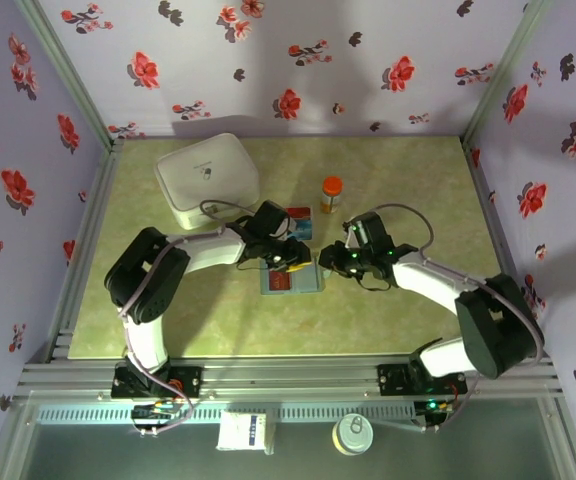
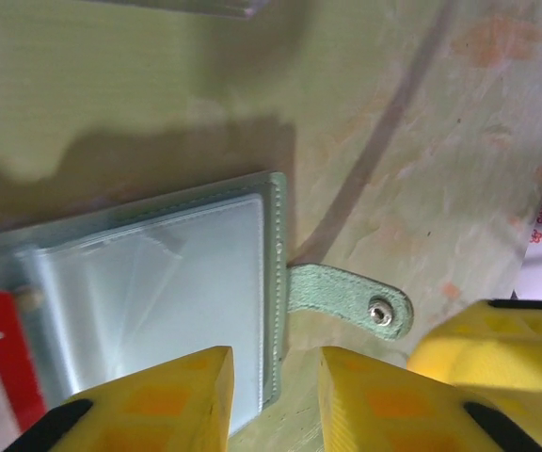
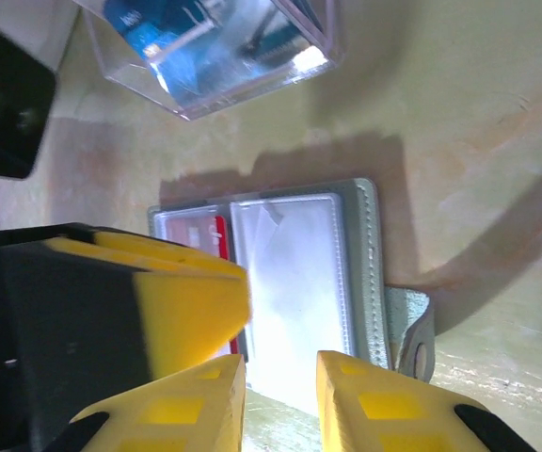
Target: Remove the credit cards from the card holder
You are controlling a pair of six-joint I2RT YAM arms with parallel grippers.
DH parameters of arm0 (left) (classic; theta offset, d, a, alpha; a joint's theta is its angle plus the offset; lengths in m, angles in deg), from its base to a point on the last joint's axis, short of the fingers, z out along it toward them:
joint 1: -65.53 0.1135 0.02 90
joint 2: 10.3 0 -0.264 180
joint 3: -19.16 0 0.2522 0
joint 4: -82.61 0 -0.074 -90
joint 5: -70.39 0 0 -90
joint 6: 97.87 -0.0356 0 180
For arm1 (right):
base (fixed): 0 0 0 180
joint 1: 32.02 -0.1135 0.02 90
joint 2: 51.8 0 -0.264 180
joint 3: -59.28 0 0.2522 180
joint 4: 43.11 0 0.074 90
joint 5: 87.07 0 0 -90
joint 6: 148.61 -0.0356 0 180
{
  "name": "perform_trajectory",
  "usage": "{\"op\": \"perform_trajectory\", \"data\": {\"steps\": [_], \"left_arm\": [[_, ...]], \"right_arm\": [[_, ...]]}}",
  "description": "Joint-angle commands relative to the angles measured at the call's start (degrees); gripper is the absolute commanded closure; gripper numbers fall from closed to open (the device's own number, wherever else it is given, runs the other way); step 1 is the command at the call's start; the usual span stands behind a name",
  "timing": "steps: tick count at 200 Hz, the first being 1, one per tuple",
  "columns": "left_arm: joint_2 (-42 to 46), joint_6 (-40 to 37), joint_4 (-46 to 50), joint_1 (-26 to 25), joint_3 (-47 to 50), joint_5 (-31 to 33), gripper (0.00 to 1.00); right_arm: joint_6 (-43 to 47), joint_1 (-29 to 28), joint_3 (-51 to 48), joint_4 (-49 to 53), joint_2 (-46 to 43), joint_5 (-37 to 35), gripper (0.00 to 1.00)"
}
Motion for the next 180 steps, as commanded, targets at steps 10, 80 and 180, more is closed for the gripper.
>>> {"op": "perform_trajectory", "data": {"steps": [10,80,180], "left_arm": [[4.36,-1.31,0.92,1.90,3.87,0.83,0.72],[10.93,-1.83,0.38,6.19,12.55,1.87,0.77],[11.07,-4.29,2.13,9.17,16.96,3.95,0.95]], "right_arm": [[-0.98,-1.94,2.94,-1.95,3.75,1.50,0.73],[-1.56,-7.23,9.77,-2.32,13.41,1.94,0.74],[-1.05,-8.88,13.79,-0.75,16.30,3.07,0.74]]}}
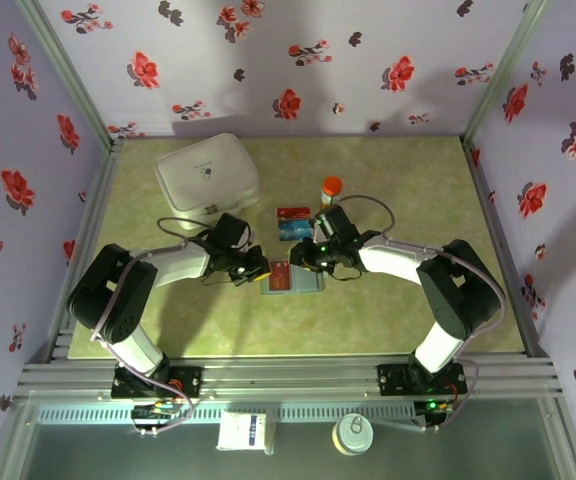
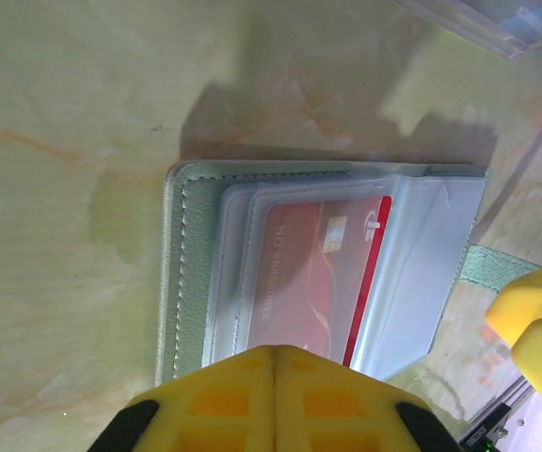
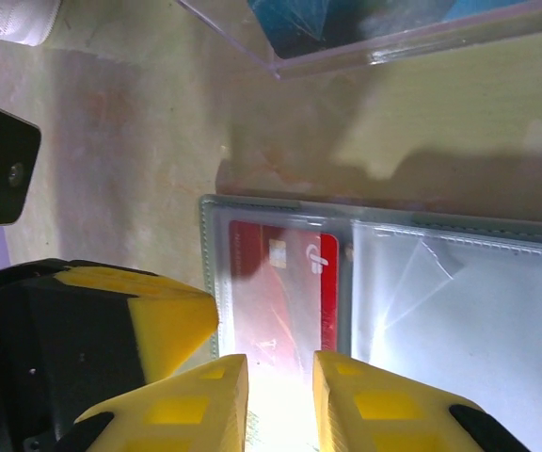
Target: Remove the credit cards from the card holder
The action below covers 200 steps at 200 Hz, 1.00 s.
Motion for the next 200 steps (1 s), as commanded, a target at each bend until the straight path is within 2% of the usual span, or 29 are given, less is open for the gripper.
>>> {"op": "perform_trajectory", "data": {"steps": [1,52,126,176,200], "left_arm": [[-0.62,-2.27,1.99,0.40,0.55,1.68,0.95],[-2.37,-2.93,2.20,0.76,0.67,2.32,0.99],[-3.52,-3.07,2.08,0.89,0.47,2.15,0.99],[-3.63,-2.96,1.97,0.85,0.51,2.04,0.99],[-3.74,-2.93,1.95,0.93,0.55,1.85,0.99]], "right_arm": [[0.01,-0.64,1.68,0.84,1.58,1.53,0.74],[0.53,-2.17,4.22,1.64,5.70,3.98,0.74],[3.17,-2.90,7.27,7.03,9.55,2.16,0.74],[2.90,-3.15,7.69,6.38,11.48,3.39,0.74],[2.16,-3.28,7.36,4.34,12.01,5.10,0.78]]}}
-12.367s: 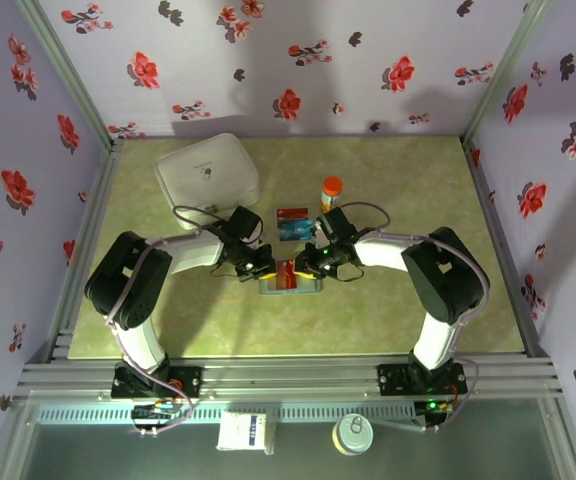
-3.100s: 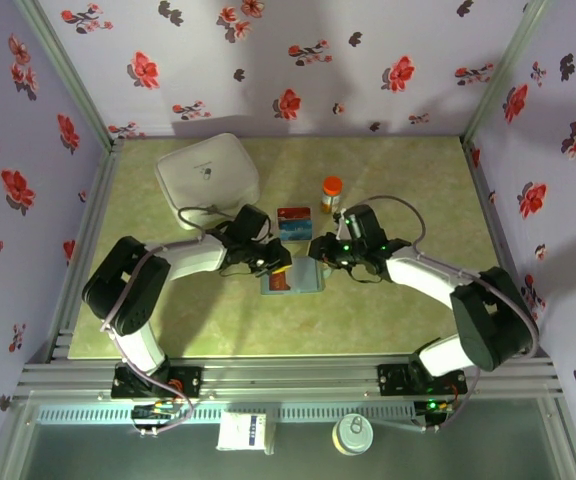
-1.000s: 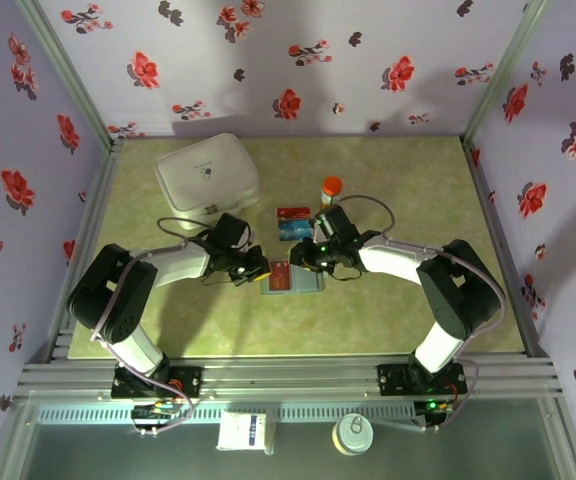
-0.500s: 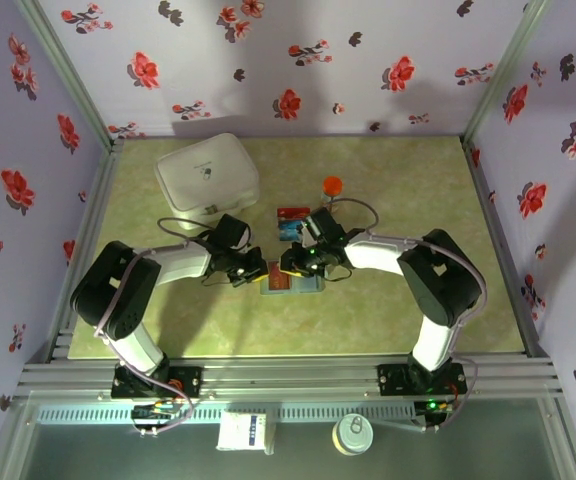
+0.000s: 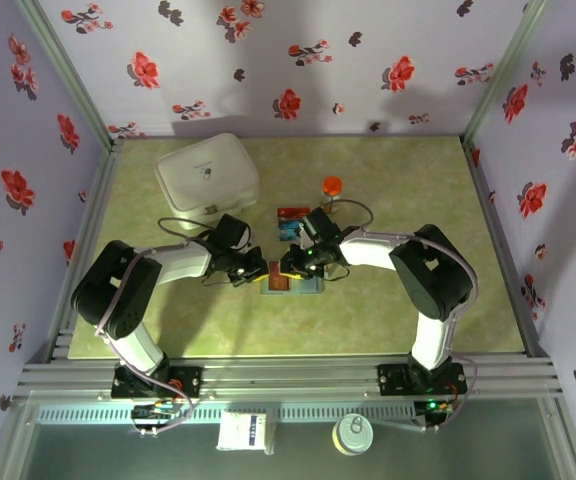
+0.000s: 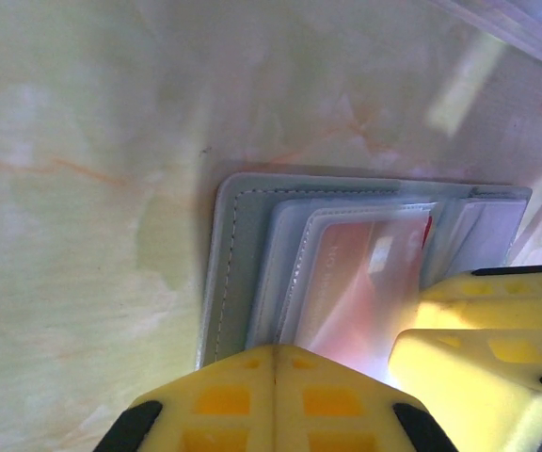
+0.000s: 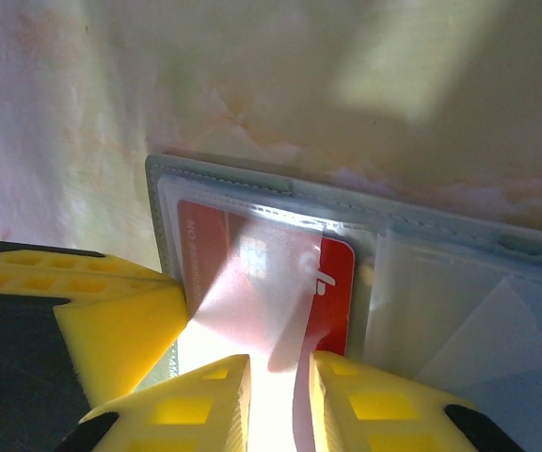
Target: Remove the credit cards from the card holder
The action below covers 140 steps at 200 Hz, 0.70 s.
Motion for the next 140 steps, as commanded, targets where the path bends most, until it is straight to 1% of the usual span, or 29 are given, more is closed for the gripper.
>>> {"op": "perform_trajectory", "data": {"steps": [1,14,39,92,140], "left_arm": [[-1.83,-1.51,2.04,0.51,0.45,0.77,0.99],[-1.72,-1.43,2.03,0.49,0.49,0.80,0.99],[-1.75,-1.46,2.04,0.52,0.44,0.76,0.99],[-1.64,-1.47,2.04,0.51,0.56,0.74,0.99],[-0.59,-1.34,2.47,0.42,0.32,0.67,0.99]], "right_arm": [[0.37,-0.68,0.58,-0.76,1.70,2.08,0.78],[-0.08,-0.70,0.28,-1.78,1.68,2.58,0.80],[0.16,-0.68,0.33,-0.87,1.65,1.80,0.79],[4.31,-0.86,2.43,10.23,-0.08,-6.72,0.76],[4.55,-1.09,2.30,8.57,-1.06,-5.40,0.76]]}}
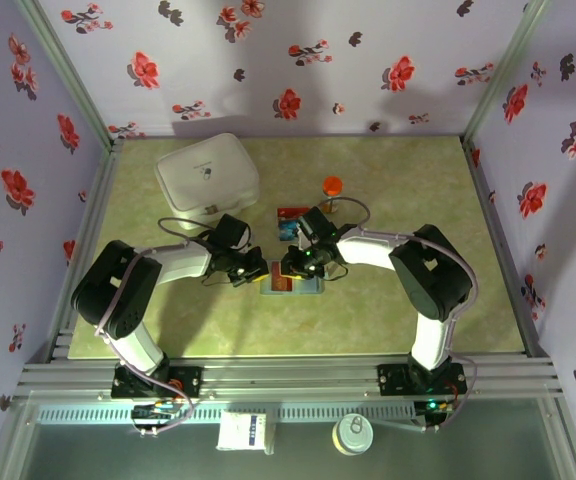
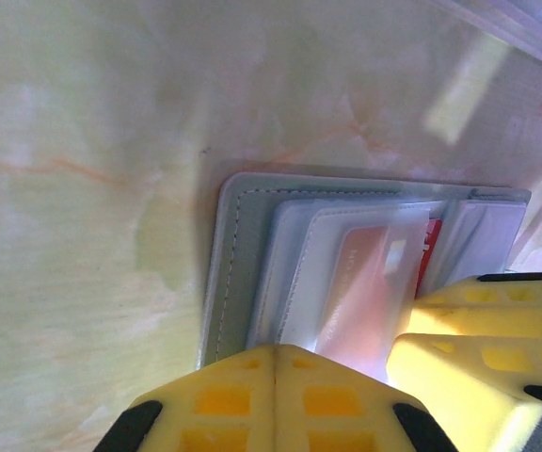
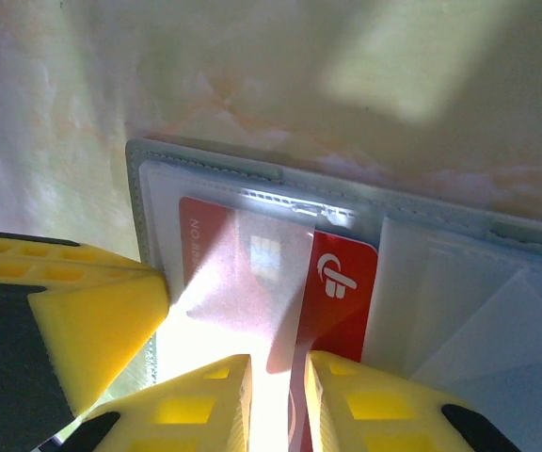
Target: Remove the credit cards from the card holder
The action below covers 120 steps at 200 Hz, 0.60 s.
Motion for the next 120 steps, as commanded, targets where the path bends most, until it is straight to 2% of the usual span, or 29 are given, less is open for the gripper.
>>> {"op": "perform_trajectory", "data": {"steps": [1,56,120], "left_arm": [[-0.45,-1.36,2.54,0.43,0.30,0.73,0.99],[2.66,-2.21,5.29,-0.49,-2.12,0.77,0.99],[0.18,-2.92,7.41,-2.73,-5.08,1.66,1.00]], "right_arm": [[1.50,-0.45,0.17,3.43,-1.06,-2.35,0.76],[1.40,-0.47,-1.27,2.02,-4.06,-2.86,0.76],[0.86,-0.29,-2.07,2.52,-5.33,-4.27,0.75]]}}
